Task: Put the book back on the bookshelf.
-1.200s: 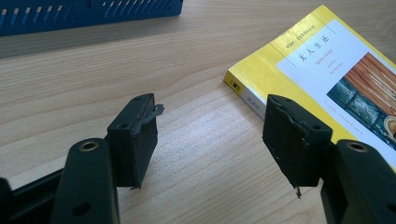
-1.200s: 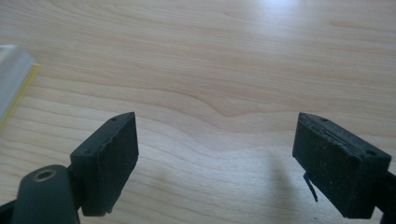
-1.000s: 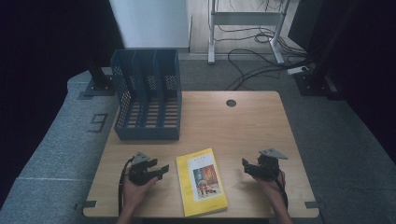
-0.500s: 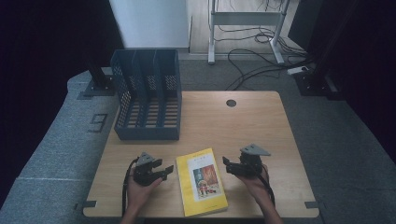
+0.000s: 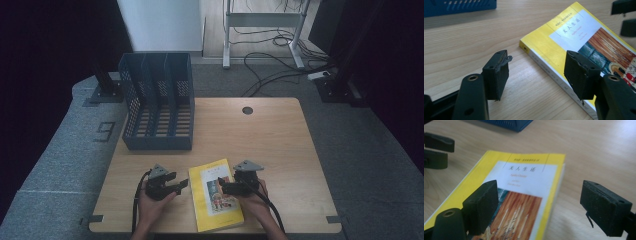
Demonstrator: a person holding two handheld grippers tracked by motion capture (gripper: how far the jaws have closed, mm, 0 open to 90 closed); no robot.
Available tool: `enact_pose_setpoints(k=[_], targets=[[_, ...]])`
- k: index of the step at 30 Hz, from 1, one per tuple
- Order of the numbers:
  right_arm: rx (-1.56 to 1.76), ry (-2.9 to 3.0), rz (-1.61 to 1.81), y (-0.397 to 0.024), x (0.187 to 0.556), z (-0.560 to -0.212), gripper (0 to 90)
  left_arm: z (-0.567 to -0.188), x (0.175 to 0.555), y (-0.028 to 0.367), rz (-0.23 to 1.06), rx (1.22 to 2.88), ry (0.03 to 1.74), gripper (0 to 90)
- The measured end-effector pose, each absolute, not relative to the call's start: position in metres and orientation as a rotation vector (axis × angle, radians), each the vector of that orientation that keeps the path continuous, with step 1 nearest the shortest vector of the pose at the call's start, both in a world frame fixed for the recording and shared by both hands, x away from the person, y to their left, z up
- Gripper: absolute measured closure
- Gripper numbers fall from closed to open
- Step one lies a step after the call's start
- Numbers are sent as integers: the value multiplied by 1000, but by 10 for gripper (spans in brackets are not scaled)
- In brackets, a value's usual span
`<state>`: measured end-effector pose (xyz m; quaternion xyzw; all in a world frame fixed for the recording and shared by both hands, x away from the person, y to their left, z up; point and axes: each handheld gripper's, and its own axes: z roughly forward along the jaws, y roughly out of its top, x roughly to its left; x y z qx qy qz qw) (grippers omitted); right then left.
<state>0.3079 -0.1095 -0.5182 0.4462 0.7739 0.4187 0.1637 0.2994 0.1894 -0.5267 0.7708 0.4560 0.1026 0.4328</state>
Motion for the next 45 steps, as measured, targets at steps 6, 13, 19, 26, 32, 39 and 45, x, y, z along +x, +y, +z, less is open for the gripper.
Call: enact_pose_setpoints(k=[6, 13, 19, 26, 32, 39, 45], targets=[[1263, 2236, 1185, -99, 303, -524, 147, -527, 297, 184, 251, 1938, 1115, 364], [1275, 2253, 1152, -99, 304, -533, 142, -529, 298, 183, 251, 1947, 1116, 364], [1311, 2288, 1140, -102, 309, -542, 137, -532, 299, 179, 239, 1964, 1117, 364], [1325, 2307, 1160, -99, 309, -546, 127, -534, 296, 170, 278, 2006, 1123, 338], [1326, 2326, 1178, -97, 309, -548, 132, -538, 296, 163, 257, 2027, 1115, 326], [1322, 2335, 1180, -98, 308, -547, 142, -542, 296, 155, 232, 2036, 1099, 325], [1320, 2342, 1184, -101, 308, -544, 174, -544, 296, 152, 213, 2034, 1087, 325]])
